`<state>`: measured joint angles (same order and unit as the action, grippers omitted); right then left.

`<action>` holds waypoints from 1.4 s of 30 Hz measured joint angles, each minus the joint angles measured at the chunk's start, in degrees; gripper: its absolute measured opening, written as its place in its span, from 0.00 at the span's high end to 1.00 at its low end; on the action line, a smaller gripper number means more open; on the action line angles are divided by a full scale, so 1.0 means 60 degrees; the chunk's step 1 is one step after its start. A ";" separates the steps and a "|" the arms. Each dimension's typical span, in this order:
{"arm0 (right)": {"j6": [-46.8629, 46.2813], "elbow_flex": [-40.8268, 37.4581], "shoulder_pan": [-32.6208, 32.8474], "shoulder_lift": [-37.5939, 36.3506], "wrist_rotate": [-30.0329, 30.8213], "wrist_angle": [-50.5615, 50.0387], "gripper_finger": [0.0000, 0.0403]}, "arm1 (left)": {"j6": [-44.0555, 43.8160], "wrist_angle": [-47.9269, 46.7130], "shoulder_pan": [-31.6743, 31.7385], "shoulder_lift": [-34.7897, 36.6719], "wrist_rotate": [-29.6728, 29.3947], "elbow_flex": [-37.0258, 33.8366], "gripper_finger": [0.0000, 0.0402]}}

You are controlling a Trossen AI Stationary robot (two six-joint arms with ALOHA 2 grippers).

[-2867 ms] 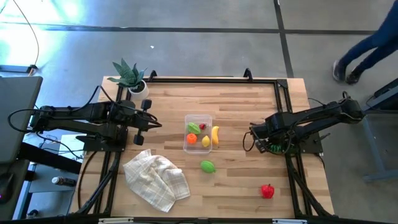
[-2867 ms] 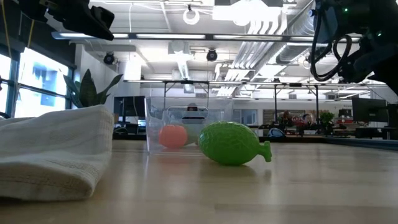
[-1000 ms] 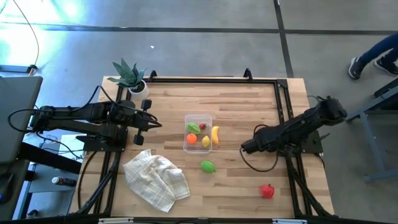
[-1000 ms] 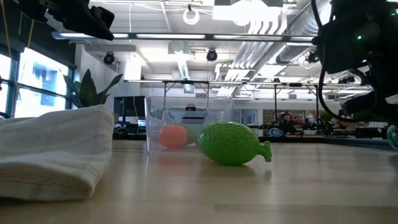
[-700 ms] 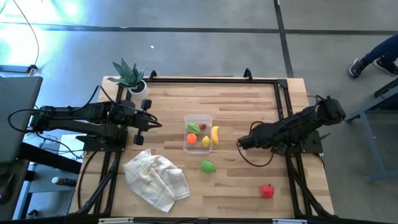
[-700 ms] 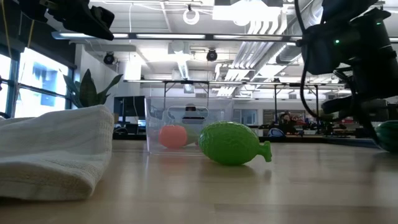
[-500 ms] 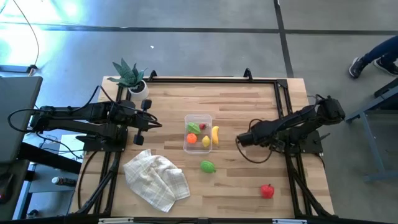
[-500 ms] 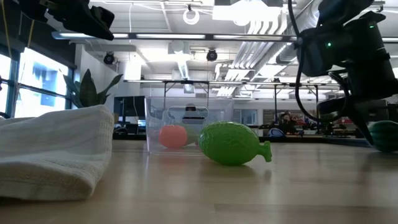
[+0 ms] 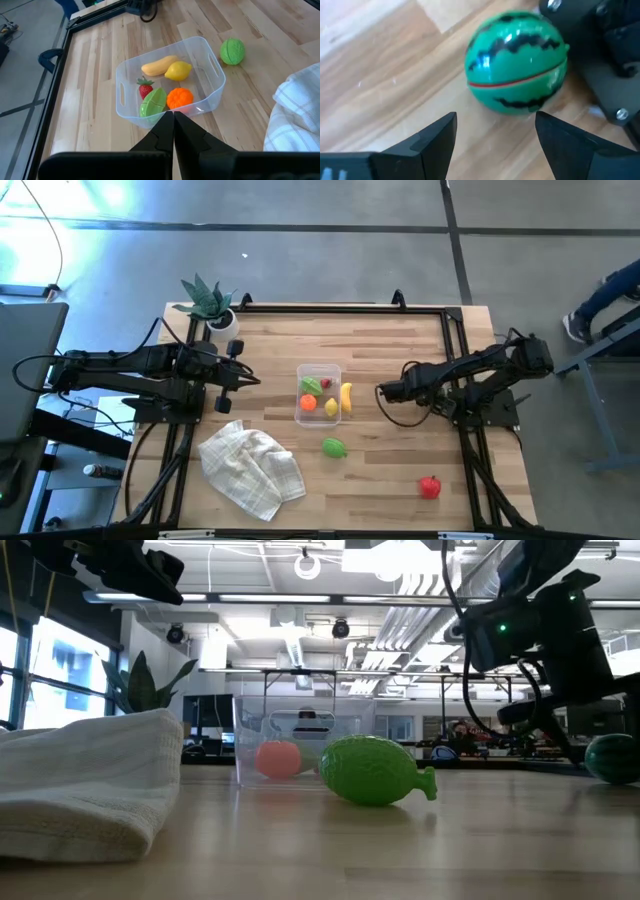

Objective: Pick and placing Produce into tupperware
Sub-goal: Put the green watermelon into the transparent bin

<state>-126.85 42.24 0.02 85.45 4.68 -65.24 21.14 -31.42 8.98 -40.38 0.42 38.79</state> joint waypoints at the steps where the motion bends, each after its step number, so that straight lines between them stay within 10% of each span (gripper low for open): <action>1: 0.0011 0.0000 -0.0082 0.0000 0.0031 -0.0082 0.35 | 0.0000 0.0000 0.0000 0.0000 0.0000 0.0000 0.99; 28: -0.0353 0.0030 -0.0410 -0.0011 -0.0005 -0.1468 0.35 | -0.0002 0.0000 0.0003 0.0000 0.0001 0.0000 0.99; 42: 0.0804 -0.0015 -0.1356 -0.0004 0.1483 0.0747 0.35 | -0.0001 -0.0003 0.0002 0.0000 0.0001 0.0000 0.99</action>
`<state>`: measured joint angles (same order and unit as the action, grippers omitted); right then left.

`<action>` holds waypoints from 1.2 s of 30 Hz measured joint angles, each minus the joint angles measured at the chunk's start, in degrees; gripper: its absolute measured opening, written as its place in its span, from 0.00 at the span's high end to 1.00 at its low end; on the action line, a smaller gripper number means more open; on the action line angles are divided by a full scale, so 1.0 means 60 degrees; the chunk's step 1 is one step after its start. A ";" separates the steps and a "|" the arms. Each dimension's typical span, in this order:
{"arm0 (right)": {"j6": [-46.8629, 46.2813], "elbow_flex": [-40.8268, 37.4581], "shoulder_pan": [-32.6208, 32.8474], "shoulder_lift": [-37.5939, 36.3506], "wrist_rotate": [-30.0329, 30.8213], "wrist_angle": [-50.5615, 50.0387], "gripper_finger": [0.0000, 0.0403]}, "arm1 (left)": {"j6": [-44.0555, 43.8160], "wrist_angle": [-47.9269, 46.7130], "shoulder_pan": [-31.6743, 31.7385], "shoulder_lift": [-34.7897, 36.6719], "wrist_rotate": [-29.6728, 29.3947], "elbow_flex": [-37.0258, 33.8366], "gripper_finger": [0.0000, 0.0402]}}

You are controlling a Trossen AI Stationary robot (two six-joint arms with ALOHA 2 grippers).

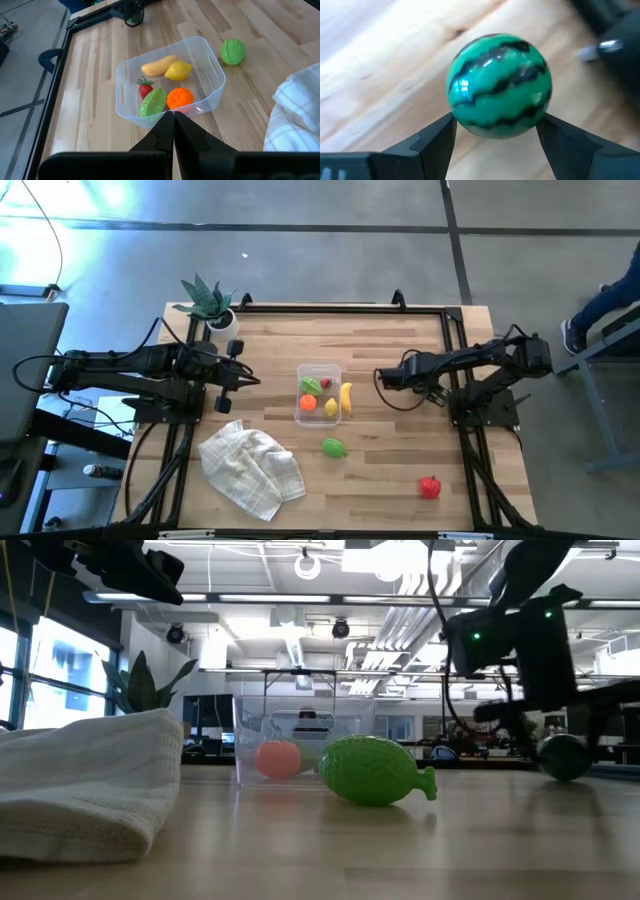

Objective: Pick and placing Produce into tupperware
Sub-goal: Put the green watermelon into the transparent bin

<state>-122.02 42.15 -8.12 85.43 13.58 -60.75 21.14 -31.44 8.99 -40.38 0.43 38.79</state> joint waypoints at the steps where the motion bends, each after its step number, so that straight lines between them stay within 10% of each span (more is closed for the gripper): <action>1: 0.0212 0.0000 -0.0087 0.0000 0.0067 0.0291 0.35 | 0.0001 0.0003 -0.0001 0.0000 0.0000 0.0000 0.99; 36: 0.5139 0.0018 -0.2313 0.0004 0.0901 0.3291 0.35 | 0.0002 0.0003 -0.0002 0.0000 0.0000 0.0000 0.99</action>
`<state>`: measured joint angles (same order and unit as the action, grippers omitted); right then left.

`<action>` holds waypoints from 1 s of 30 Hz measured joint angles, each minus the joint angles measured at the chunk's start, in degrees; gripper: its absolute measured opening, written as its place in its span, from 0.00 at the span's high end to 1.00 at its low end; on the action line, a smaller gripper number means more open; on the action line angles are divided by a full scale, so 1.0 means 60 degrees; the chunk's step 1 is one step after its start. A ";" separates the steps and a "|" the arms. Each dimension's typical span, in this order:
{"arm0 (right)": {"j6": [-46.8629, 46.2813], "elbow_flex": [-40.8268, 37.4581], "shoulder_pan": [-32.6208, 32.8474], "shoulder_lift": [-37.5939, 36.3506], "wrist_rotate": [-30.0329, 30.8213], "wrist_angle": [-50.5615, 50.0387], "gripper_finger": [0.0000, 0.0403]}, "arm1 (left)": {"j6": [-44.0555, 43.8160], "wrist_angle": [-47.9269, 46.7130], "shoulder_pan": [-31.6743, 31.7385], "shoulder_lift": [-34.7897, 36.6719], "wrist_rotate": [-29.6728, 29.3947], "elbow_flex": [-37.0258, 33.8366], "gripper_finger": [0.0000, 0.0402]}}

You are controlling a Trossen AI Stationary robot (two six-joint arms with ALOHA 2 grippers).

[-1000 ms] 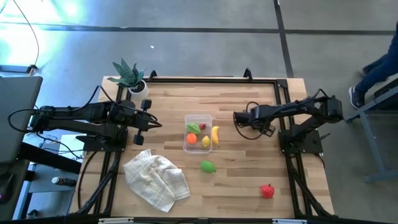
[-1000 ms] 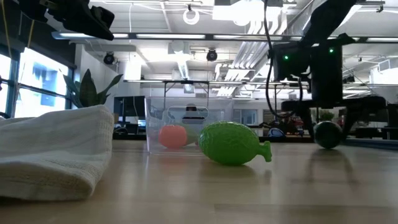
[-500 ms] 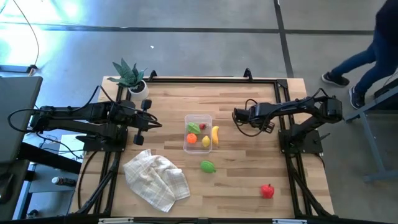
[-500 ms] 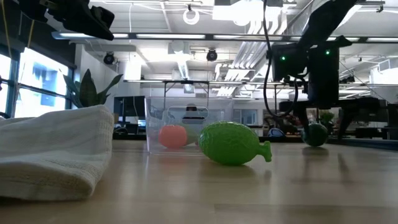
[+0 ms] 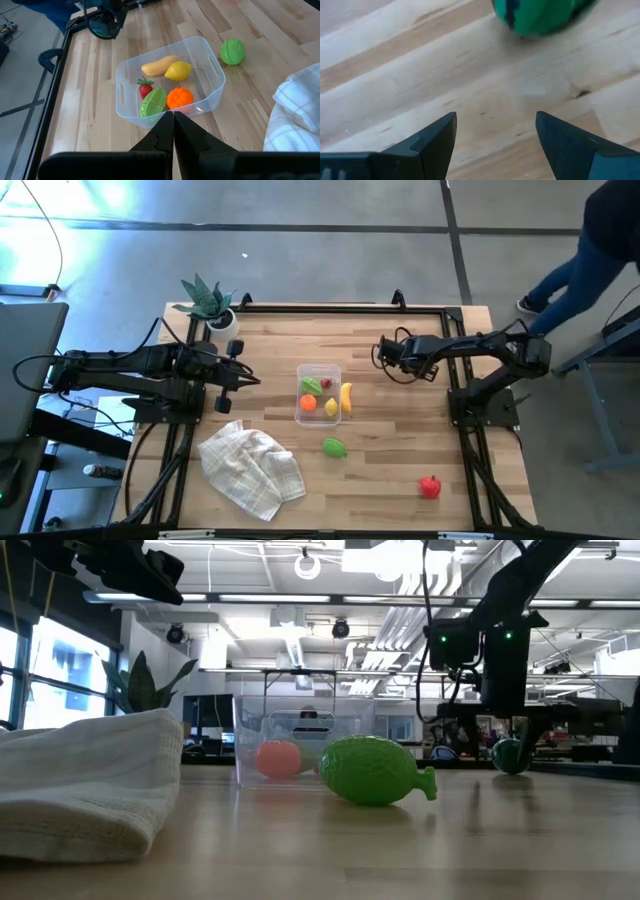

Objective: Pick and placing Produce into tupperware
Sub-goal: Put the green watermelon into the transparent bin

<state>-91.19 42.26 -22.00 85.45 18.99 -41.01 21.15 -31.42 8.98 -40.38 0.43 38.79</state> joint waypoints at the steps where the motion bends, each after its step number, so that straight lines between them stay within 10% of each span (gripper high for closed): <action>1: 0.0125 0.0000 -0.0100 0.0000 -0.0174 0.0038 0.35 | -0.0002 0.0000 -0.0001 0.0000 -0.0002 0.0000 0.99; 10: 0.1525 0.0000 -0.0328 -0.0133 -0.1520 0.0612 0.35 | 0.0000 0.0000 0.0001 0.0000 -0.0002 0.0000 0.99; 30: 0.3929 0.0007 -0.2105 -0.2832 -0.0366 0.0997 0.35 | -0.0002 0.0000 0.0003 0.0000 0.0000 0.0002 0.99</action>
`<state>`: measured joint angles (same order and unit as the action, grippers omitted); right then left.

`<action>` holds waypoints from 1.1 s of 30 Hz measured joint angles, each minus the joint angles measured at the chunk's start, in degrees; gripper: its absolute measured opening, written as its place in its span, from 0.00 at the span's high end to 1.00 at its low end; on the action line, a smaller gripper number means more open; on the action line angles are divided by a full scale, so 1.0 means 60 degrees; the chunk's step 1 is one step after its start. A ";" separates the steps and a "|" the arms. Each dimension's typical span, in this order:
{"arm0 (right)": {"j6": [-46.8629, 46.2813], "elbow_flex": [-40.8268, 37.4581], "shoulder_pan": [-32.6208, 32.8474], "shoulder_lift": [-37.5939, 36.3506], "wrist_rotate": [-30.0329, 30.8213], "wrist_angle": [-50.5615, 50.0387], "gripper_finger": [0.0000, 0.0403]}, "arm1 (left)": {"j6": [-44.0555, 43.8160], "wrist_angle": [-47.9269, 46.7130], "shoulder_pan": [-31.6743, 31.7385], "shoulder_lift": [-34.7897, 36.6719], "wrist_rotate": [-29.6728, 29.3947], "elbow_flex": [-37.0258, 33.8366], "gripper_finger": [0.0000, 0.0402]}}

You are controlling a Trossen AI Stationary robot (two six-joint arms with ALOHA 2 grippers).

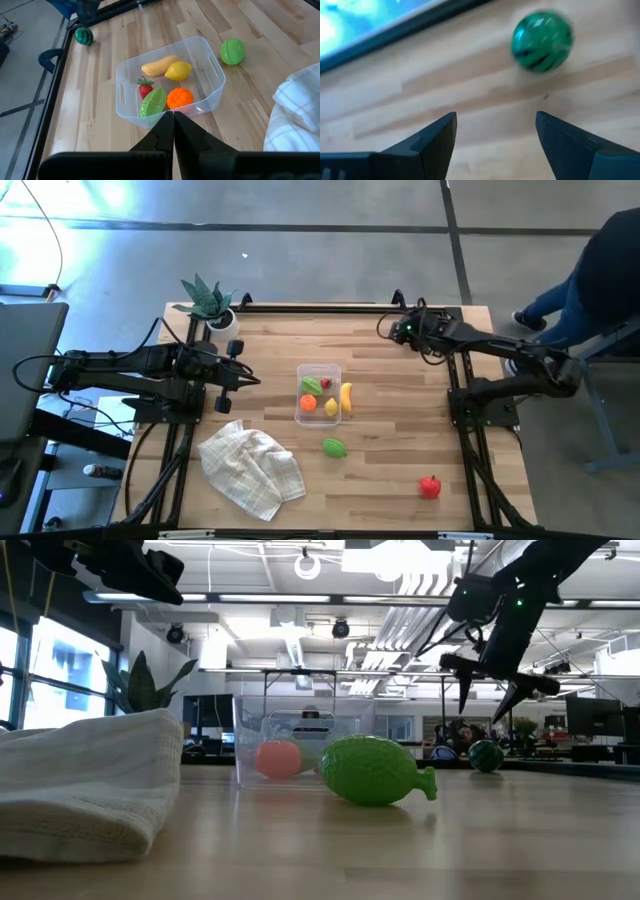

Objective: Pick and placing Produce into tupperware
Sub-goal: Put the green watermelon into the transparent bin

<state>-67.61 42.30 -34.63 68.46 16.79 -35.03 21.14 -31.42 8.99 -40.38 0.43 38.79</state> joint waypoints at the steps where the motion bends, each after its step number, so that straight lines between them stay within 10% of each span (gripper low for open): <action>1: 0.0000 0.0000 -0.0099 -0.0089 0.0096 0.0000 0.35 | -0.0002 0.0000 0.0000 0.0000 -0.0003 -0.0001 0.99; 33: 0.0180 0.0000 -0.2933 0.2128 -0.0908 0.0670 0.30 | 0.0002 0.0000 0.0000 0.0000 -0.0510 0.0001 0.99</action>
<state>-66.54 42.30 -52.23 81.22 11.34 -31.00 21.15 -31.42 8.99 -40.38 -2.63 38.80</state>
